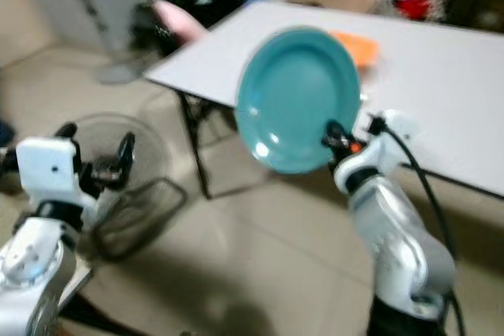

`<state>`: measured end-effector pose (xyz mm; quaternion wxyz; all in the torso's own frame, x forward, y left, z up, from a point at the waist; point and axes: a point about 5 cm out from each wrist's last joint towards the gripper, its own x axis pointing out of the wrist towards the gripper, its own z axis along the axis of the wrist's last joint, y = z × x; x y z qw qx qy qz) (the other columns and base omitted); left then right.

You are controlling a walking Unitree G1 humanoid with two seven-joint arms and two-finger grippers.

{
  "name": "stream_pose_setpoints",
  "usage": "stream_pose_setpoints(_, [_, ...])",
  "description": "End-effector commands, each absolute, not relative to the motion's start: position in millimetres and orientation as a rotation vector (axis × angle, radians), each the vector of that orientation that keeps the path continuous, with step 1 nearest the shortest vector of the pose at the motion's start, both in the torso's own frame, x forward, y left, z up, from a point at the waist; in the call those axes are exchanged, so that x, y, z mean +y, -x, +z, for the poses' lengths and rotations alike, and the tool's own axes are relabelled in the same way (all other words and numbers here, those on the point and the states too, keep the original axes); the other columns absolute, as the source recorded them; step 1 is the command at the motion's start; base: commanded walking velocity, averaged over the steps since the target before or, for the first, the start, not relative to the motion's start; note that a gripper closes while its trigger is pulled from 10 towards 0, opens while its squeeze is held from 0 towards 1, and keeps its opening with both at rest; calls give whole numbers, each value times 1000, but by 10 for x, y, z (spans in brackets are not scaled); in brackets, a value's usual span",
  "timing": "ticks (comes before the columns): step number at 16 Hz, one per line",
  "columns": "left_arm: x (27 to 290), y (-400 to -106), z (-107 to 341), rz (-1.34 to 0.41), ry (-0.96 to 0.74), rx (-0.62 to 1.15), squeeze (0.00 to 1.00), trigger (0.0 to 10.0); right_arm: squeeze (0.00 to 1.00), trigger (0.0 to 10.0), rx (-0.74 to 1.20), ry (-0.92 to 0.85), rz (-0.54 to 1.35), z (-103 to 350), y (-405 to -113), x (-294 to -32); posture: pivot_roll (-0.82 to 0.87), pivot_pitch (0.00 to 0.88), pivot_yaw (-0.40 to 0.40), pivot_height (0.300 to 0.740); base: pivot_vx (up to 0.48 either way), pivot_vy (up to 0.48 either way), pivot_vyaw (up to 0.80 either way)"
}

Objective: Setting the table

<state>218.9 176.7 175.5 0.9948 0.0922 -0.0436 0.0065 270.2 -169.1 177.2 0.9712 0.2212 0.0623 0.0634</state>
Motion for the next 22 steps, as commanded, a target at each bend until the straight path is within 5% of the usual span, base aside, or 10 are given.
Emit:
stream_pose_setpoints(1, [1757, -2195, 1754, -1, -190, -80, 0, 10000, 0, 10000, 82, -444, 150, 1864, -2718, -1687, -90, 0, 69, 740, 480, 0, 0])
stream_pose_setpoints(13, [1664, -2156, 1693, -100, -184, -54, 0, 10000, 0, 10000, 240, -513, 262, 1725, -2679, -1604, -89, 0, 58, 740, 480, 0, -286])
stream_pose_setpoints(22, [1405, -2101, 1626, -425, -100, 9, 0, 10000, 0, 10000, 449, -643, 261, 1647, -2781, -1628, -109, 0, 70, 740, 0, 0, 0])
